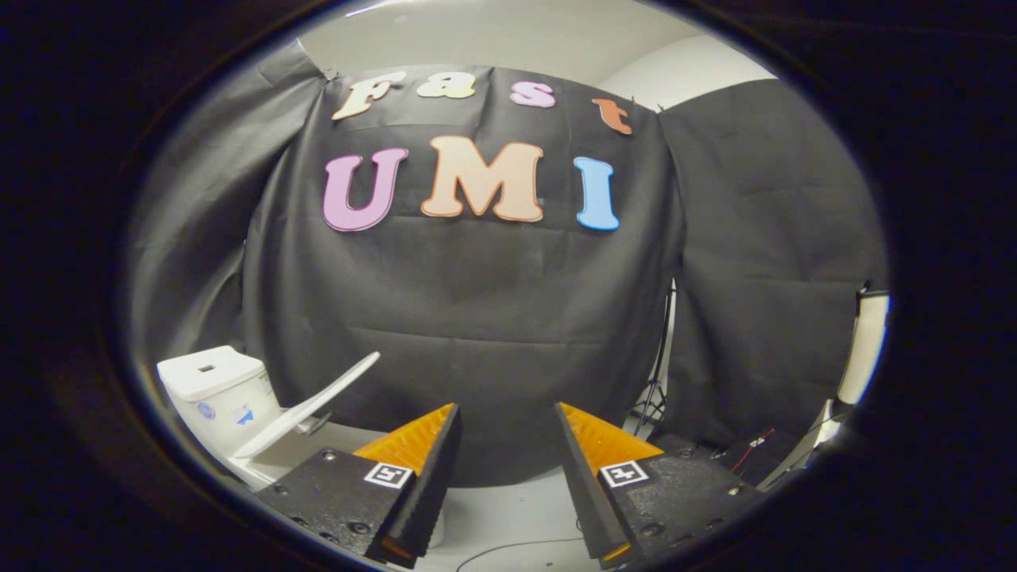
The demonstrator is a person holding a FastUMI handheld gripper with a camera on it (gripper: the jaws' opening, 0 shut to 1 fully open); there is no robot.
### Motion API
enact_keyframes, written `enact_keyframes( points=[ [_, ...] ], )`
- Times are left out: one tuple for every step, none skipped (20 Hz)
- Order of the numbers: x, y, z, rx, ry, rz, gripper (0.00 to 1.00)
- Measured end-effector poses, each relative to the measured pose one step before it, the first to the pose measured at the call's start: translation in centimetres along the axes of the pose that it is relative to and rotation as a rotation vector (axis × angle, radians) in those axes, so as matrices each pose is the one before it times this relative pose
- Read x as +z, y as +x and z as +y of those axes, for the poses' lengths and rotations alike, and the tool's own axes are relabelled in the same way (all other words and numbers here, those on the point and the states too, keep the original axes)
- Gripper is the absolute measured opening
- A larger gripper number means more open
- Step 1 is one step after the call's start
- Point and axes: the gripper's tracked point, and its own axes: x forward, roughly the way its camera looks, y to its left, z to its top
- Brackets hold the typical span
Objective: Open the toilet lid.
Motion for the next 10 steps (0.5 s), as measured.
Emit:
enact_keyframes(
  points=[
    [-0.334, -0.021, -0.482, -0.00284, 0.01507, -0.00250, 0.71],
    [-0.397, -0.138, -0.435, -0.00327, 0.01519, -0.00388, 0.71],
    [-0.214, -0.082, -0.403, -0.00562, 0.01272, -0.00572, 0.71],
    [-0.297, -0.263, -0.440, -0.00985, 0.01006, -0.00181, 0.71],
    [-0.221, -0.254, -0.438, -0.01110, 0.00640, -0.00198, 0.71],
    [-0.089, -0.090, -0.492, -0.01209, 0.00423, -0.00272, 0.71],
    [0.004, -0.113, -0.525, -0.01338, 0.00530, -0.00272, 0.71],
    [0.010, -0.128, -0.453, -0.01040, 0.00799, -0.00531, 0.71],
    [0.096, -0.164, -0.377, -0.00717, 0.01106, -0.00488, 0.71],
    [-0.034, -0.109, -0.394, -0.00808, 0.00882, -0.00476, 0.71]
  ],
)
